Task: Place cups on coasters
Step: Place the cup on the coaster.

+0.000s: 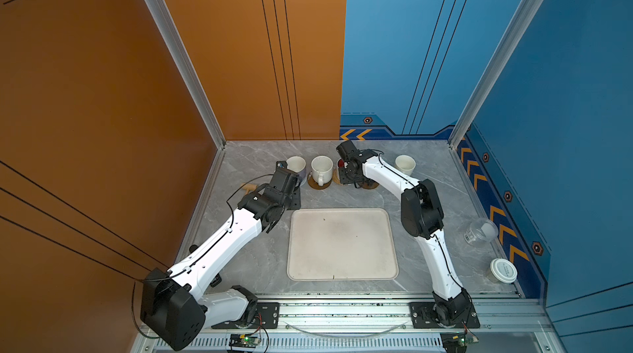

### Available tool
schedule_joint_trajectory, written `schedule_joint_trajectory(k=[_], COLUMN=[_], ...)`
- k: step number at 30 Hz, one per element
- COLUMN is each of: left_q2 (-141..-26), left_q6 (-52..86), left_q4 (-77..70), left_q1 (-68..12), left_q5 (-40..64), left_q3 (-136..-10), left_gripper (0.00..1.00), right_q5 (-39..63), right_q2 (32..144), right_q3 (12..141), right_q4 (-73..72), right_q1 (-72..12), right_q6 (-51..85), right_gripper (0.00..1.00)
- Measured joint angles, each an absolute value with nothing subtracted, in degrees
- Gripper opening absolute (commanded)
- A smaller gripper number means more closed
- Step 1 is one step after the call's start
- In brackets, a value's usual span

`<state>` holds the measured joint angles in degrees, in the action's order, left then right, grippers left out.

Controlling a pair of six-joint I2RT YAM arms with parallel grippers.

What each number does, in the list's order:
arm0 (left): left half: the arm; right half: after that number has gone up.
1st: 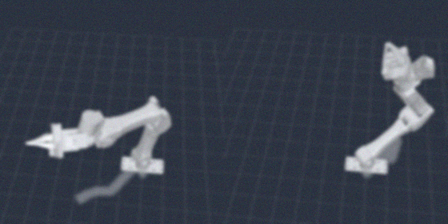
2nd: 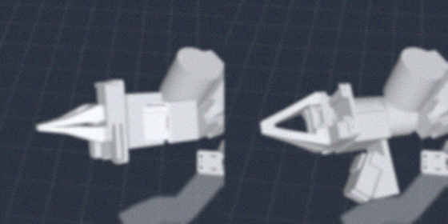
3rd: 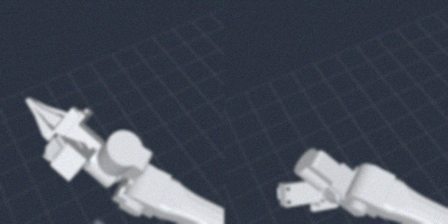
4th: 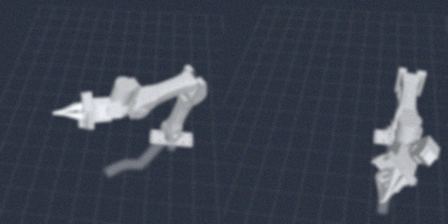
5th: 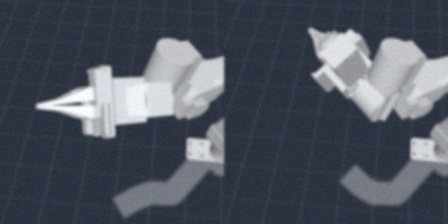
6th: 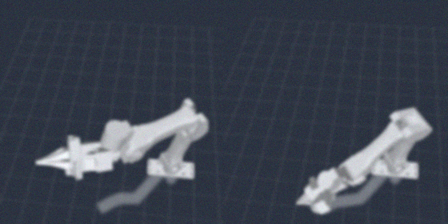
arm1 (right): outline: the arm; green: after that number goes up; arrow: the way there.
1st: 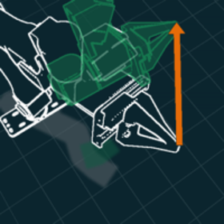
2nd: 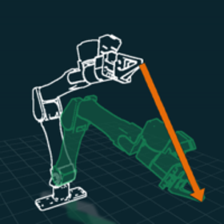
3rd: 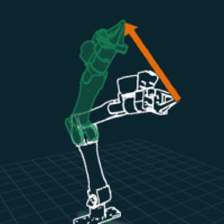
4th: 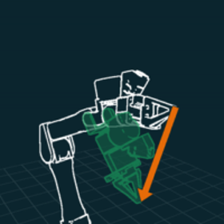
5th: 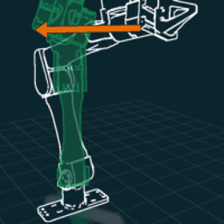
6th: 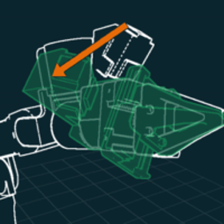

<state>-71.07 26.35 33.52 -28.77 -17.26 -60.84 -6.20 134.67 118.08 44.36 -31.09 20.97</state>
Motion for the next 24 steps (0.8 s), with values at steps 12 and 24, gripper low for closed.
schedule_joint_trajectory(k=[12, 24], left_q2=[-70.89, -68.45], left_q6=[26.37, 26.39], left_q4=[33.34, 32.82], left_q1=[-28.45, -28.45], left_q5=[-17.26, -17.26], left_q3=[-60.38, -58.04], left_gripper=[0.56, 0.56], right_q5=[-6.22, -7.46], right_q2=[134.65, 132.07], right_q3=[118.06, 114.69], right_q4=[44.38, 44.4], right_q1=[-31.14, -32.16], right_q6=[20.8, 20.97], right_gripper=[0.65, 0.65])
